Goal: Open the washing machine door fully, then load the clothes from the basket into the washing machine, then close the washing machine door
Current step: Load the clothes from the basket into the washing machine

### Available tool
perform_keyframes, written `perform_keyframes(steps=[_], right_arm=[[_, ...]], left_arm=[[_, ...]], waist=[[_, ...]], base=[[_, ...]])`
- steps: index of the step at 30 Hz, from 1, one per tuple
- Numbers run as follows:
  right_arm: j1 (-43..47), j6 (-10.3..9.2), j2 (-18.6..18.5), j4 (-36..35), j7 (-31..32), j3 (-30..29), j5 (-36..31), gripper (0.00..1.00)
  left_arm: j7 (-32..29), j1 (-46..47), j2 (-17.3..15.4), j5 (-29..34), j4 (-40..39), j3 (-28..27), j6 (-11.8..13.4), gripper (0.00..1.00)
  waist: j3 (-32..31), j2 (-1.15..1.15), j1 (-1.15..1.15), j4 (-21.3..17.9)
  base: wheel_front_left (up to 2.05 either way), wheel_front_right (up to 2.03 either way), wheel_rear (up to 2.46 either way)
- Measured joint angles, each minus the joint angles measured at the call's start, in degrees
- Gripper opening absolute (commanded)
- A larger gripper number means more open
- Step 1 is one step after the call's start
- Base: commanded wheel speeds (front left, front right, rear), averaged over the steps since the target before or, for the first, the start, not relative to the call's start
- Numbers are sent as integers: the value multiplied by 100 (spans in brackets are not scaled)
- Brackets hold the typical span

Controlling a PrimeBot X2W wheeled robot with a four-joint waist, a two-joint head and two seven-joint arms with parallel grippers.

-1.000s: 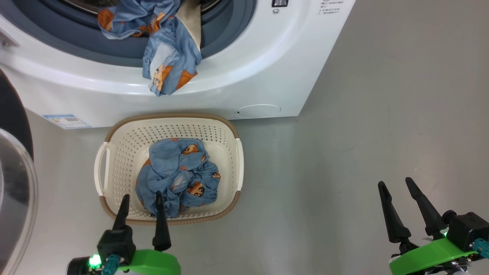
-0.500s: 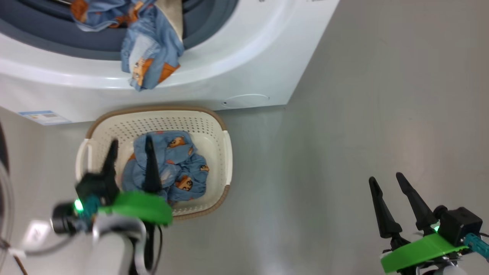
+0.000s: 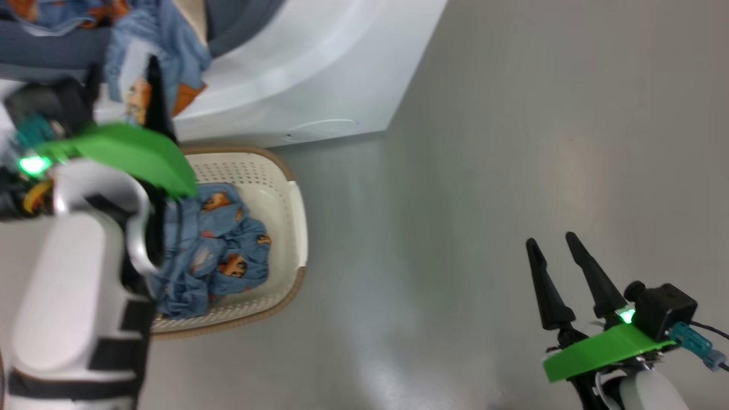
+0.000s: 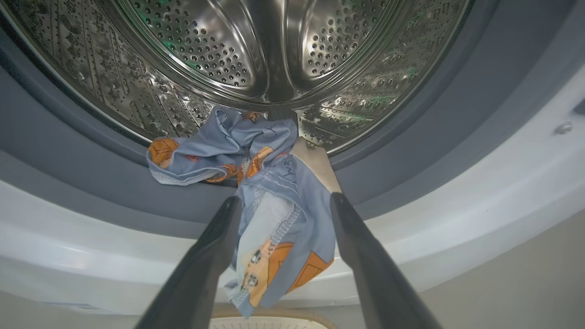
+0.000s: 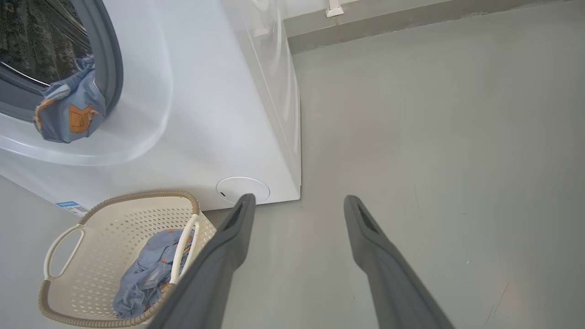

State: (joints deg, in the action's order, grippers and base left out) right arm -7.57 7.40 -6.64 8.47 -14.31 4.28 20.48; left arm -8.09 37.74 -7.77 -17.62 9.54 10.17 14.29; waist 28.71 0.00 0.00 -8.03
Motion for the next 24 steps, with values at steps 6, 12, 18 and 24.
perform_keyframes(steps=[6,12,18,24], right_arm=[[-199,0,137,93,0,124,96,100],[-229,0,199,162,0,210,140,100],[-337,0,210,197,0,218,145,100],[-336,0,219,218,0,242,145,100]], left_arm=[[-731,639,-245,-75,464,-93,-2,100],[-1023,1206,-454,-78,982,-153,0,100],[-1244,1527,-468,-204,1385,-248,2,100],[-1482,1599,-461,-296,1650,-318,22,100]], waist=[[172,0,0,-272],[315,0,0,-521],[400,0,0,-708],[397,0,0,-788]], base=[[0,0,0],[0,0,0],[0,0,0],[0,0,0]])
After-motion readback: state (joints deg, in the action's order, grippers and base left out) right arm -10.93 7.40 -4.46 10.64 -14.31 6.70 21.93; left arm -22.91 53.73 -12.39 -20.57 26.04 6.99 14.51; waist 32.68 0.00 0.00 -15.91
